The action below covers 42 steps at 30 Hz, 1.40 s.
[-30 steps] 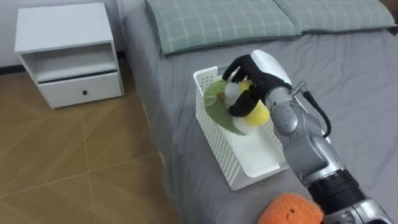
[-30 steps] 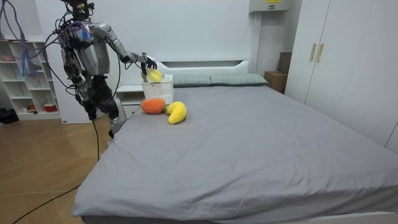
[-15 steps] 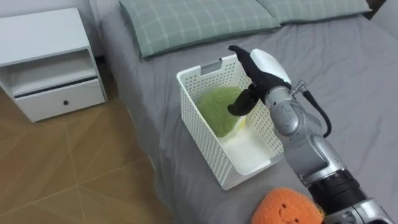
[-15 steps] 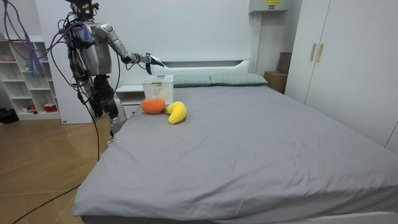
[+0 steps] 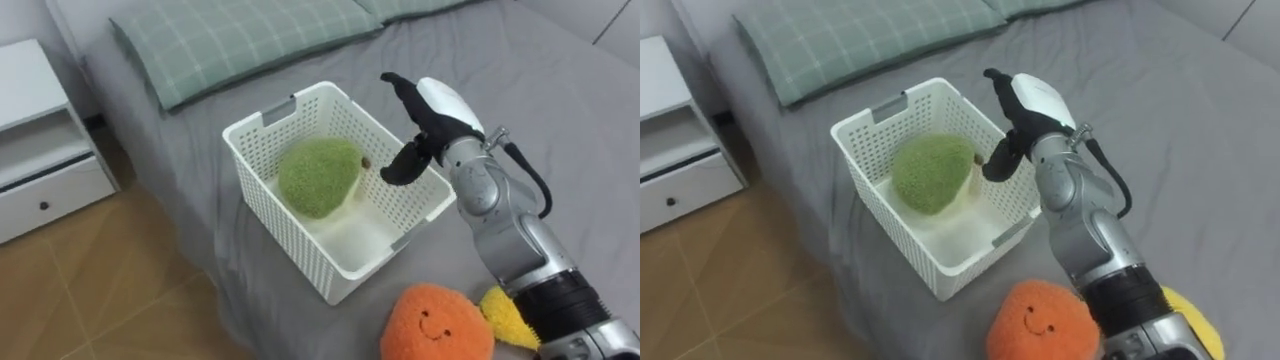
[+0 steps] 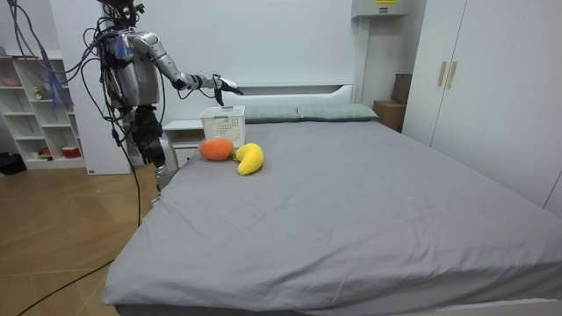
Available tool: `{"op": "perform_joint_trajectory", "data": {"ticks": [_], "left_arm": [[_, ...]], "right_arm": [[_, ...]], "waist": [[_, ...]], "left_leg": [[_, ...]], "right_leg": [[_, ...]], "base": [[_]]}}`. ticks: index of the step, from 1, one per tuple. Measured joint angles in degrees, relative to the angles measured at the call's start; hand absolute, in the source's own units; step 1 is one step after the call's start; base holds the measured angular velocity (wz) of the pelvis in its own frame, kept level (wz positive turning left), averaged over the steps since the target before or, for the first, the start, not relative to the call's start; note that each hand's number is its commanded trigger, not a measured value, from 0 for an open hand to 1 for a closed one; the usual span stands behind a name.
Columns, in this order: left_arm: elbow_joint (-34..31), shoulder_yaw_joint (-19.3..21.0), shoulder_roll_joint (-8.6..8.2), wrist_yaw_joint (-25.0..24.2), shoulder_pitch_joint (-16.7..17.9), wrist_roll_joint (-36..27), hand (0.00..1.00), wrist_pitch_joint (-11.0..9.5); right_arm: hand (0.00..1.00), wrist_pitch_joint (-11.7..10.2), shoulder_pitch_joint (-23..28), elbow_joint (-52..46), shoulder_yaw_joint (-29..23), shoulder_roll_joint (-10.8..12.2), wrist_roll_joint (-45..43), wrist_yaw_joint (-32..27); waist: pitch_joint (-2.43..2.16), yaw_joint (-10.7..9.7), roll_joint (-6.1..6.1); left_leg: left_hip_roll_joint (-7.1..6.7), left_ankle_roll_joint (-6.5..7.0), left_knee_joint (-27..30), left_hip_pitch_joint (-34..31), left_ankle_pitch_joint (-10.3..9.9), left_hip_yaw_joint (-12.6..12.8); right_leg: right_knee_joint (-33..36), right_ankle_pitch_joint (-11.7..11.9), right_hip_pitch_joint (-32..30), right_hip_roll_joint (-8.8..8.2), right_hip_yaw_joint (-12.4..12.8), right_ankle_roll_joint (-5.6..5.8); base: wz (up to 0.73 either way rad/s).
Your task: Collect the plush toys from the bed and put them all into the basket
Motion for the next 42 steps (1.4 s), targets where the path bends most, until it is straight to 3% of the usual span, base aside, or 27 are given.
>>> {"op": "perform_joint_trajectory", "data": {"ticks": [4, 9, 11, 12, 14, 20, 31, 38, 42], "left_arm": [[-0.2, 0.0, 0.04, 0.5, 0.9, 0.0, 0.0, 0.0], [0.1, -0.2, -0.07, 0.5, 0.8, -0.1, 0.0, -1.7], [0.1, -0.2, -0.14, 0.2, 1.0, -0.1, 0.0, -2.0], [0.1, -0.2, -0.14, 0.1, 1.1, -0.1, 0.0, -2.0], [0.2, -0.2, -0.07, -0.1, 1.6, -0.1, 0.0, -2.2], [0.1, -0.9, -0.15, -0.9, 1.6, -0.1, 0.0, -2.8], [0.1, -3.6, -0.26, -1.2, 1.9, -1.4, 0.0, -2.8], [1.5, -4.4, 1.06, -0.9, 3.8, -3.6, 0.0, -4.5], [2.4, -4.4, 1.58, -0.9, 4.5, -4.2, 0.0, -4.9]], "right_arm": [[0.0, -0.4, 1.4, -0.1, -1.3, -0.1, 0.2, -0.4], [0.0, -1.3, 6.0, -0.5, -4.5, -0.2, 0.2, -0.7], [0.0, -1.4, 8.9, -2.6, -7.0, -0.2, -0.1, -0.1], [0.0, -1.4, 9.5, -3.4, -7.6, -0.2, -0.1, -0.1], [0.0, -1.5, 10.6, -5.1, -9.4, -0.2, -0.1, 0.0], [0.0, -1.5, 10.8, -5.2, -10.6, -1.4, -0.5, 0.0], [0.0, -1.4, 18.2, -3.1, -10.7, -1.4, -1.5, 4.0], [0.0, -2.2, 19.5, 4.2, -10.7, -1.2, -1.5, 3.8], [0.0, -2.8, 19.4, 5.1, -10.8, -1.2, -0.9, 3.5]], "waist": [[0.04, -1.4, 0.5], [0.11, -6.1, 1.71], [-0.19, -7.1, 2.46], [-0.26, -7.5, 2.79], [-0.49, -10.4, 3.62], [-0.61, -13.3, 3.71], [-0.43, -14.1, 3.73], [-0.08, -13.9, 2.53], [-0.37, -13.6, 2.1]], "left_leg": [[1.24, 0.36, 0.1, 1.1, -0.9, 3.7], [2.03, 0.94, 0.2, 2.7, -1.7, 7.9], [2.4, 1.19, 0.0, 3.0, -2.4, 9.4], [2.45, 1.24, 0.0, 3.1, -2.5, 9.7], [2.85, 1.42, -0.6, 4.0, -2.7, 11.4], [4.4, 1.4, -0.5, 6.1, -4.6, 15.6], [4.98, 1.64, -0.7, 8.4, -5.9, 17.3], [4.91, 1.55, -0.7, 7.6, -6.0, 16.5], [4.86, 1.5, 0.2, 4.9, -6.0, 16.0]], "right_leg": [[0.0, 0.7, 0.0, 0.54, 2.8, -0.36], [0.7, 0.8, 0.0, 0.49, 4.3, -0.22], [0.8, 1.0, -0.2, 0.55, 5.4, 0.05], [0.8, 1.1, -0.3, 0.56, 5.5, 0.09], [0.8, 1.4, -0.4, 0.6, 5.9, 0.23], [1.5, 1.5, 0.2, 1.33, 5.8, 0.09], [1.4, 1.5, 1.5, 1.61, 4.8, 0.09], [0.5, 1.5, 1.5, 1.5, 2.2, 0.09], [0.5, 1.5, -0.5, 1.54, 1.9, 0.08]], "base": [[-0.49], [-0.41], [-0.49], [-0.47], [-0.45], [-0.41], [-0.1], [0.05], [0.08]]}}
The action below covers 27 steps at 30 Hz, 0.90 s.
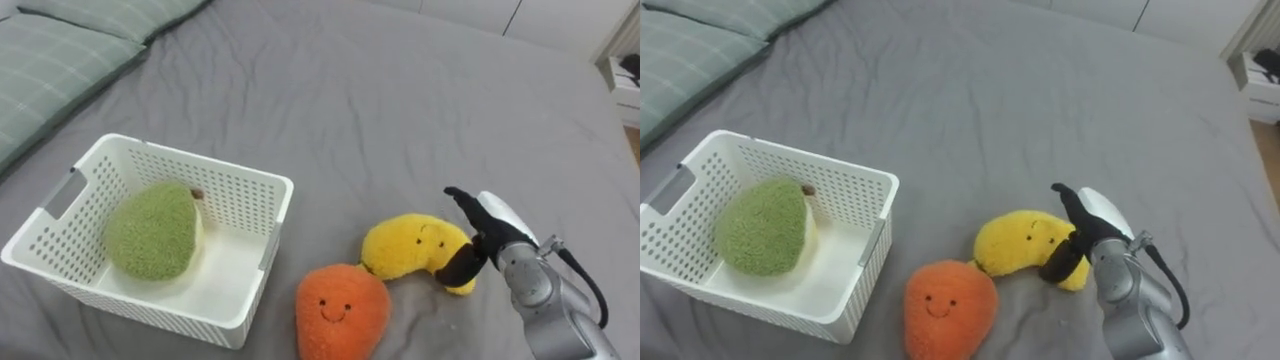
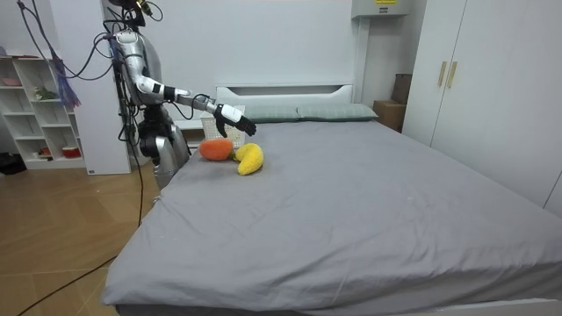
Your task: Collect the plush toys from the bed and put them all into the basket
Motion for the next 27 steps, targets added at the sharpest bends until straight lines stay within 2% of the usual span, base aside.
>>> {"op": "perform_joint_trajectory", "data": {"ticks": [1, 7, 11, 14, 19, 22, 27], "left_arm": [[0.3, -0.1, 0.39, 0.0, -0.1, -0.1, 0.0, 0.0], [3.6, -0.2, 0.7, 0.0, -0.8, -0.2, 0.0, -1.2], [7.7, -0.9, 0.73, 0.0, -1.7, -0.4, 0.0, -1.4], [8.0, -1.3, 0.81, -0.2, -1.8, -0.4, 0.0, -1.3], [8.7, -3.6, 1.0, -0.3, -2.7, -0.5, 0.0, -1.3], [8.7, -4.2, 1.2, 0.0, -4.2, -1.1, 0.0, -1.4], [8.6, -7.1, 1.51, 0.2, -6.3, -3.6, 0.0, -2.1]], "right_arm": [[0.0, -0.5, -0.2, 0.8, 0.0, 0.0, 1.4, -0.5], [0.0, -2.3, -5.4, 8.6, 0.2, 0.0, 5.4, -5.0], [0.0, -4.8, -9.7, 17.0, 1.1, 0.0, 8.0, -8.0], [0.0, -5.9, -12.0, 23.3, 1.1, -0.1, 9.2, -10.2], [0.0, -7.6, -14.5, 30.8, 1.4, -0.4, 13.1, -11.9], [0.0, -8.4, -16.8, 33.1, 3.6, -1.6, 13.5, -12.2], [0.0, -8.4, -18.8, 35.8, 5.4, -2.5, 13.4, -12.4]], "waist": [[-0.21, 0.0, -0.31], [-0.13, 1.7, -0.58], [0.21, 2.2, -0.29], [0.42, 3.0, -0.27], [0.49, 3.8, -0.47], [0.88, 3.6, -1.16], [0.91, 3.5, -1.47]], "left_leg": [[-0.05, -0.12, 0.3, -1.1, 0.1, -0.6], [-0.16, -0.49, 2.2, -4.8, 0.3, -3.1], [-0.59, -0.85, 3.6, -7.2, 0.5, -5.8], [-0.86, -1.14, 4.3, -10.2, 0.8, -7.1], [-0.98, -1.3, 4.7, -13.0, 1.2, -7.7], [-0.95, -1.43, 4.7, -13.9, 1.3, -7.9], [-1.01, -1.42, 4.7, -14.6, 1.3, -8.1]], "right_leg": [[0.0, 0.0, -0.7, -0.04, -0.9, -0.06], [0.0, 0.2, -2.6, 0.01, -4.1, -0.32], [-0.2, 0.2, -3.6, 0.01, -6.7, -0.41], [0.1, 0.2, -5.7, -0.13, -8.6, -0.45], [0.3, 0.2, -8.2, -0.15, -8.6, -0.62], [0.3, 0.1, -9.0, -0.08, -8.9, -0.75], [0.2, 0.1, -9.6, -0.12, -9.3, -0.78]], "base": [[0.26], [0.26], [0.34], [0.27], [0.07], [0.04], [0.01]]}}
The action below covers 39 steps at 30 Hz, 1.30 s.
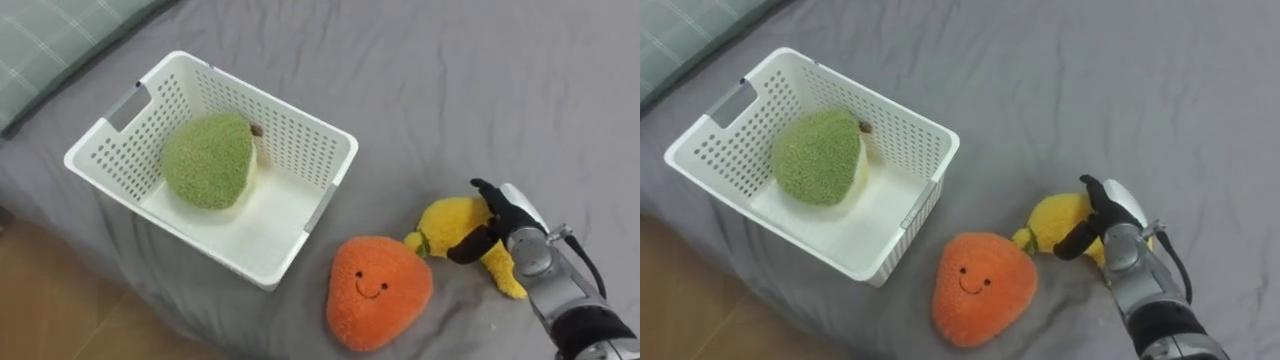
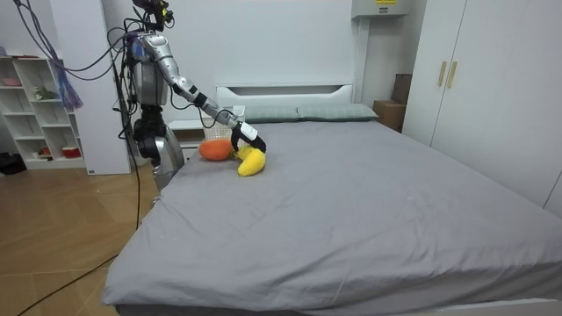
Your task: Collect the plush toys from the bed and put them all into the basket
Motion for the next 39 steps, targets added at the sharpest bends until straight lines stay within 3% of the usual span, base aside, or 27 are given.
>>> {"op": "perform_joint_trajectory", "data": {"ticks": [4, 5, 6, 7, 21, 30, 35, 39], "left_arm": [[0.1, -1.8, 0.36, 0.9, -1.3, -1.3, 0.0, -0.4], [0.1, -2.5, 0.6, 0.9, -1.3, -1.3, 0.0, -0.4], [0.2, -2.8, 0.7, 0.9, -1.3, -1.3, 0.0, -0.5], [0.2, -3.3, 0.84, 0.9, -1.3, -1.3, 0.0, -0.6], [0.3, -4.8, 1.18, 0.9, -1.3, -1.4, 0.0, -1.5], [0.3, -4.8, 1.26, 1.0, -1.0, -1.5, 0.0, -2.0], [0.2, -4.4, 1.42, 1.0, -0.1, -1.4, 0.0, -2.5], [0.2, -0.1, 1.38, 0.9, 1.0, -1.3, 0.0, -2.6]], "right_arm": [[0.01, -0.6, -0.7, 1.9, 0.5, -0.3, -0.3, -0.6], [0.51, -1.0, -0.7, 2.5, 0.6, -0.5, -0.4, -0.7], [0.91, -1.3, -0.7, 3.1, 0.7, -0.7, -0.4, -0.8], [1.0, -1.6, -0.7, 3.8, 1.4, -0.9, -0.4, -1.1], [1.0, -1.0, -0.1, 8.1, 3.7, -1.2, -5.2, -3.6], [1.0, -1.5, -0.1, 7.9, 3.7, -1.2, -5.0, -2.3], [1.0, -1.1, 2.3, -1.8, 3.4, -1.5, -5.0, -2.4], [1.0, -1.1, 5.5, -15.1, 1.1, -1.5, -5.1, -2.3]], "waist": [[0.0, 0.0, 0.0], [0.0, 0.0, 0.0], [0.0, 0.1, 0.0], [0.0, 0.1, 0.0], [0.3, 1.4, 0.45], [0.22, 1.0, 0.37], [0.07, -0.4, 0.25], [-0.15, -1.6, 0.2]], "left_leg": [[0.01, 0.0, -0.3, 0.1, 0.0, -0.1], [0.01, 0.0, -0.4, 0.2, 0.0, -0.1], [0.01, 0.0, -0.5, 0.2, 0.0, -0.1], [0.01, 0.0, -0.5, 0.3, 0.0, -0.1], [0.0, -0.02, -0.8, 1.4, 0.0, -0.2], [-0.01, 0.01, -0.9, 1.9, 0.0, -0.1], [0.06, -0.04, -1.1, 3.5, 0.0, 0.1], [0.24, -0.04, -1.9, 6.0, 0.0, 0.8]], "right_leg": [[-0.1, 0.0, 0.0, 0.03, 0.1, 0.0], [-0.1, 0.0, 0.0, 0.03, 0.1, 0.0], [-0.1, 0.0, 0.0, 0.03, 0.1, 0.0], [-0.1, 0.0, 0.0, 0.02, 0.0, 0.0], [-0.2, 0.0, 1.2, 0.08, 0.0, 0.0], [-0.3, 0.0, 1.7, 0.04, -0.1, 0.0], [-0.3, 0.0, 3.1, 0.17, 1.2, 0.0], [-0.5, 0.0, 5.0, 0.23, 2.3, 0.0]], "base": [[0.0], [0.0], [0.0], [0.0], [0.0], [0.0], [-0.03], [-0.1]]}}
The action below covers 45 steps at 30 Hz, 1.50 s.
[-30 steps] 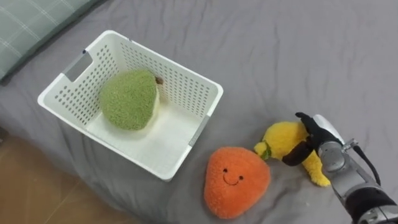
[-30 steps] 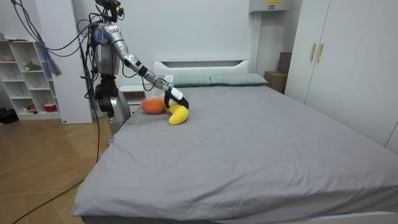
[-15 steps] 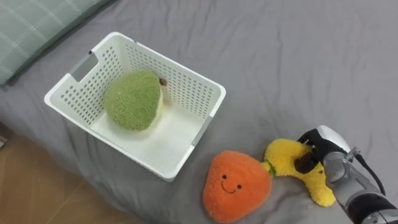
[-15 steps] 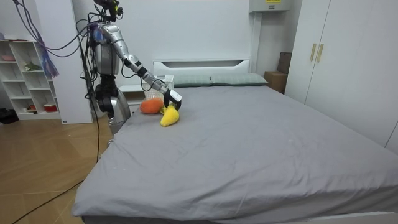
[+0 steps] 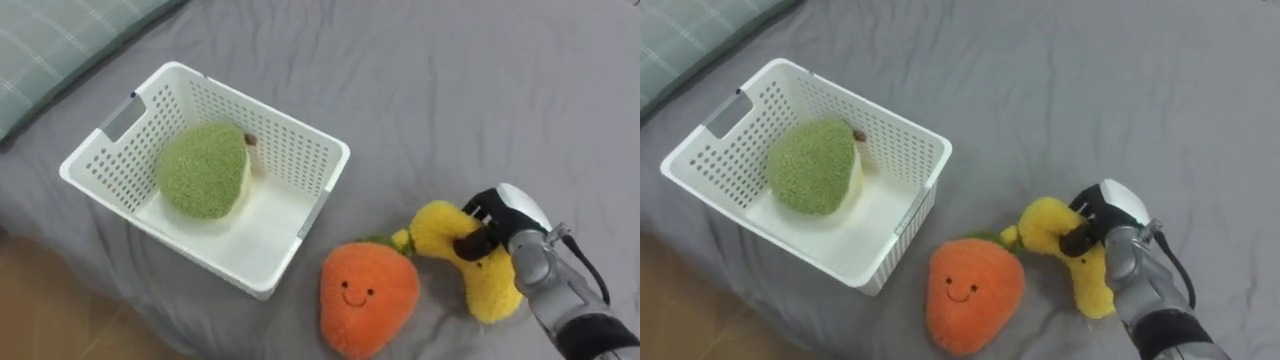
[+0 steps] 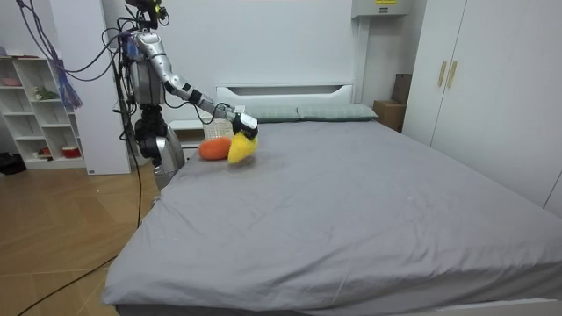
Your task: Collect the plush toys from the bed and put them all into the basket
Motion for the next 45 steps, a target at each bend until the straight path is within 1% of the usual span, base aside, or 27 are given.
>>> {"op": "perform_joint_trajectory", "data": {"ticks": [1, 2, 3, 4, 5, 8, 11, 13, 17, 19, 21, 23, 25, 27, 30, 31, 32, 33, 34, 36, 37, 38, 39, 41, 42, 44, 45], "left_arm": [[-0.1, 1.2, 0.13, -0.1, 0.4, -0.1, 0.0, 0.0], [-0.2, 2.1, 0.08, -0.3, 0.7, -0.1, 0.0, 0.0], [-0.2, 2.6, 0.03, -0.3, 0.9, 0.0, 0.0, 0.0], [-0.2, 3.2, -0.12, -0.4, 1.3, 0.0, 0.0, 0.0], [-0.2, 3.8, -0.23, -0.4, 1.4, -0.1, 0.0, 0.0], [-1.4, 4.2, -0.25, -0.4, 1.5, -0.2, 0.0, 0.0], [-1.4, 4.4, -0.44, -0.4, 1.4, 0.1, 0.0, 0.0], [-2.2, 5.0, -0.66, -0.4, 1.6, 0.2, 0.0, 0.1], [-3.6, 5.3, -1.09, -0.4, 3.4, 0.1, 0.0, 0.1], [-3.6, 5.3, -1.3, -0.4, 3.9, 0.2, 0.0, 0.1], [-3.7, 5.3, -1.6, -0.4, 4.3, 0.3, 0.0, 0.2], [-5.3, 5.3, -1.89, -0.4, 5.3, 0.4, 0.0, 0.4], [-6.4, 5.3, -1.96, -0.4, 5.9, 0.5, 0.0, 0.6], [-6.4, 5.3, -1.95, -0.4, 5.9, 1.0, 0.0, 0.9], [-6.4, 5.3, -1.95, -0.4, 5.9, 1.7, 0.0, 1.2], [-6.3, 5.2, -1.93, -0.4, 5.5, 1.7, 0.0, 1.2], [-6.3, 5.0, -1.93, -0.4, 5.4, 1.7, 0.0, 1.2], [-6.3, 4.8, -1.94, -0.3, 5.3, 1.7, 0.0, 1.2], [-6.3, 4.7, -2.02, -0.3, 5.5, 1.7, 0.0, 1.4], [-6.3, 4.8, -2.07, -0.3, 5.2, 2.4, 0.0, 1.6], [-6.3, 4.8, -2.12, -0.3, 5.0, 2.7, 0.0, 2.0], [-6.6, 4.8, -2.22, -0.3, 4.7, 2.8, 0.0, 2.4], [-6.9, 4.8, -2.31, -0.3, 4.7, 2.8, 0.0, 2.5], [-7.5, 4.9, -2.68, -0.3, 4.7, 4.1, 0.0, 2.9], [-7.9, 4.9, -2.76, -0.3, 4.7, 4.7, 0.0, 3.1], [-9.1, 4.9, -3.07, -0.3, 4.9, 6.4, 0.0, 3.6], [-9.1, 4.9, -3.11, -0.3, 5.0, 6.8, 0.0, 3.6]], "right_arm": [[1.0, 0.0, 0.9, -4.8, -1.0, 0.0, 0.1, 0.0], [1.0, 0.0, 1.8, -8.9, -1.4, -0.1, -0.3, 0.0], [1.0, 0.1, 2.1, -11.0, -1.6, -0.2, -0.7, 0.1], [1.0, 0.1, 2.5, -14.8, -1.8, -0.2, -1.6, 0.5], [1.0, 0.1, 2.8, -17.7, -2.2, -0.2, -2.2, 0.6], [1.0, 0.1, 3.1, -24.6, -3.2, -0.5, -1.5, 0.6], [1.0, 0.6, 3.2, -27.6, -3.1, -0.6, -0.4, 1.3], [1.0, 1.4, 3.2, -29.9, -3.2, -0.6, -0.6, 1.8], [1.0, 1.4, 3.2, -33.9, -3.2, -0.6, -0.6, 2.6], [1.0, 1.5, 3.2, -34.9, -3.2, -0.6, -0.6, 2.8], [1.0, 2.1, 3.2, -36.2, -3.2, -0.6, -0.6, 3.4], [1.0, 2.7, 3.2, -38.0, -3.0, -0.5, -0.9, 3.7], [1.0, 2.9, 3.2, -39.2, -3.0, -0.5, -1.8, 3.8], [1.0, 3.8, 3.2, -40.9, -3.0, -0.5, -2.3, 4.3], [1.0, 4.0, 3.1, -43.2, -3.0, -0.5, -2.9, 5.0], [1.0, 4.0, 3.0, -43.7, -2.8, -0.4, -2.9, 5.0], [1.0, 4.0, 2.9, -43.8, -2.2, -0.2, -2.8, 5.1], [1.0, 4.1, 2.8, -43.8, -1.7, -0.2, -2.8, 5.2], [1.0, 4.7, 2.6, -44.1, -0.7, -0.1, -3.0, 5.7], [1.0, 5.6, 2.6, -44.1, 0.0, 1.3, -4.0, 6.8], [1.0, 6.4, 2.6, -44.1, 0.1, 2.6, -4.2, 7.4], [1.0, 7.1, 2.6, -44.1, 0.2, 3.4, -4.2, 7.9], [1.0, 7.4, 2.6, -44.1, 0.2, 3.7, -4.2, 8.1], [1.0, 8.1, 2.6, -44.1, 0.2, 5.0, -4.8, 8.3], [1.0, 8.2, 2.6, -44.1, 0.2, 5.3, -4.9, 8.3], [1.0, 8.5, 2.6, -44.1, 0.5, 6.0, -4.9, 8.3], [1.0, 8.5, 2.6, -44.1, 0.8, 6.0, -5.0, 8.2]], "waist": [[-0.13, -0.5, 0.03], [-0.38, -1.1, 0.14], [-0.58, -1.4, 0.22], [-0.97, -1.6, 0.47], [-1.2, -2.1, 0.68], [-1.45, -2.3, 1.17], [-1.51, -2.3, 1.56], [-1.48, -2.4, 1.7], [-1.48, -2.2, 2.01], [-1.42, -2.1, 2.05], [-1.3, -1.6, 2.2], [-1.01, -1.3, 2.49], [-0.91, -1.3, 2.59], [-0.89, -1.1, 2.57], [-0.72, -0.4, 2.3], [-0.57, 0.0, 2.04], [-0.46, 0.1, 1.8], [-0.43, 0.2, 1.71], [-0.46, 0.2, 1.53], [-0.48, 0.6, 1.36], [-0.49, 1.1, 1.35], [-0.48, 1.4, 1.36], [-0.48, 1.7, 1.36], [-0.46, 3.2, 1.39], [-0.46, 3.3, 1.39], [-0.38, 5.2, 1.52], [-0.35, 5.7, 1.57]], "left_leg": [[-0.11, 0.01, -0.2, 0.8, 0.0, 0.1], [-0.17, 0.02, -0.7, 1.7, 0.0, 0.1], [-0.17, 0.02, -0.9, 2.1, 0.0, 0.1], [-0.17, 0.05, -1.0, 2.8, 0.0, 0.2], [-0.15, 0.07, -1.0, 3.6, 0.0, 0.4], [-0.14, 0.1, -1.2, 4.6, -0.1, 0.6], [-0.17, 0.11, -1.2, 5.9, -0.1, 0.6], [-0.18, 0.1, -1.2, 6.1, -0.1, 0.6], [-0.19, 0.1, -1.5, 6.7, -0.1, 0.7], [-0.21, 0.11, -1.5, 6.8, 0.0, 0.6], [-0.2, 0.12, -1.6, 6.9, -0.1, 0.7], [-0.2, 0.12, -1.7, 7.2, -0.1, 0.5], [-0.23, 0.12, -1.7, 7.2, -0.1, 0.3], [-0.28, 0.11, -1.7, 7.2, -0.1, -0.1], [-0.31, 0.11, -1.7, 7.0, -0.1, -0.3], [-0.34, 0.11, -1.7, 7.0, 0.0, -0.3], [-0.35, 0.12, -1.7, 6.9, 0.0, -0.4], [-0.37, 0.14, -1.7, 6.8, 0.0, -0.5], [-0.5, 0.14, -1.5, 6.6, 0.0, -1.0], [-0.64, 0.12, -1.5, 6.5, 0.2, -1.5], [-0.82, 0.09, -1.5, 6.5, 0.2, -2.0], [-1.01, 0.07, -1.5, 6.4, 0.4, -2.7], [-1.12, 0.08, -1.5, 6.5, 0.4, -3.0], [-1.4, 0.04, -1.1, 6.3, 0.5, -4.0], [-1.45, 0.03, -0.9, 6.2, 0.5, -4.2], [-1.52, -0.06, -0.8, 6.3, 0.6, -4.4], [-1.53, -0.06, -0.8, 6.4, 0.6, -4.4]], "right_leg": [[-0.6, 0.0, 1.0, 0.01, 0.3, 0.0], [-0.7, 0.0, 1.9, 0.01, 0.6, 0.0], [-0.7, 0.0, 2.3, 0.0, 0.6, 0.0], [-0.8, 0.0, 2.9, 0.0, 0.7, 0.0], [-0.7, 0.0, 3.5, -0.01, 0.9, 0.0], [-0.6, 0.0, 4.5, 0.02, 1.8, 0.01], [-0.6, 0.0, 5.8, 0.01, 2.0, 0.01], [-0.5, 0.0, 6.0, 0.0, 2.2, 0.01], [-0.5, 0.0, 6.3, 0.04, 3.0, 0.01], [-0.5, 0.0, 6.4, 0.04, 3.0, 0.01], [-0.5, 0.0, 6.5, 0.04, 3.0, 0.01], [-0.5, 0.0, 6.8, 0.04, 2.9, 0.01], [-0.6, 0.0, 7.0, 0.04, 2.5, 0.02], [-0.6, 0.0, 7.2, -0.02, 1.5, 0.02], [-0.6, 0.0, 7.1, -0.02, 1.3, 0.04], [-0.7, 0.0, 7.1, -0.02, 1.2, 0.04], [-0.7, 0.0, 7.2, -0.04, 1.0, 0.04], [-0.7, 0.0, 7.1, -0.06, 0.8, 0.04], [-0.7, 0.0, 7.1, -0.12, 0.1, 0.04], [-0.7, 0.0, 7.2, -0.19, -0.1, 0.04], [-0.7, 0.0, 7.2, -0.19, 0.2, 0.04], [-0.7, 0.0, 7.4, -0.22, 0.4, 0.04], [-0.7, 0.0, 7.5, -0.23, 0.6, 0.04], [-0.8, 0.0, 7.7, -0.17, 1.4, 0.05], [-0.8, 0.0, 7.7, -0.16, 1.3, 0.05], [-0.8, 0.0, 7.9, -0.17, 1.2, 0.05], [-0.8, 0.0, 8.0, -0.17, 1.2, 0.05]], "base": [[0.0], [0.0], [-0.04], [-0.06], [-0.08], [-0.08], [-0.02], [0.0], [0.0], [0.0], [0.0], [0.02], [0.08], [0.11], [0.05], [0.05], [0.06], [0.13], [0.15], [0.13], [0.18], [0.22], [0.27], [0.21], [0.17], [0.09], [0.04]]}}
